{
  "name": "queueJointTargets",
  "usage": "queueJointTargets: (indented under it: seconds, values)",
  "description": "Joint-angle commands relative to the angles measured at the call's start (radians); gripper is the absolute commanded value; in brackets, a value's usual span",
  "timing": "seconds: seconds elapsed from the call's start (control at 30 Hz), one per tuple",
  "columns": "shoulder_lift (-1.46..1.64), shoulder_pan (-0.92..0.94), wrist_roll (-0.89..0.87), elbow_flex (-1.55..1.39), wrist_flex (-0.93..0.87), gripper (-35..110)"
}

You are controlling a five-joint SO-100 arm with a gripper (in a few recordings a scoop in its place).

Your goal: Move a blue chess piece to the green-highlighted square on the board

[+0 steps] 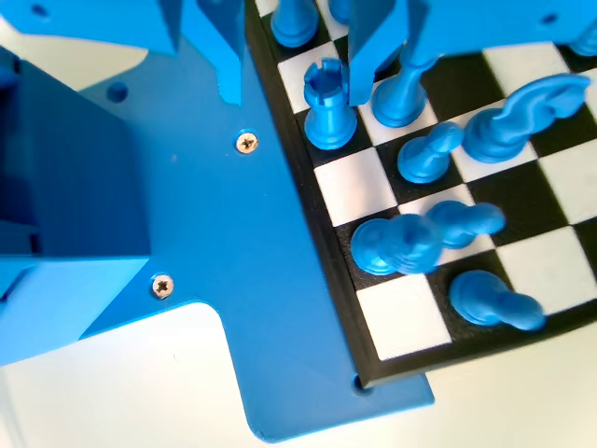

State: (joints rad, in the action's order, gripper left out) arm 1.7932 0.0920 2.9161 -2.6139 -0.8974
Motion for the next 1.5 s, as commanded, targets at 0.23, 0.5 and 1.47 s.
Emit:
queueJointTargets:
  seconds: [0.23, 0.5, 1.47]
  values:
    - [0.091, -0.017, 0.075, 0.117, -0.152, 13]
    - [0.178, -0.049, 0.046, 0.183, -0.299, 12]
    - [0.779, -0.261, -0.966, 0.535, -0.635, 1]
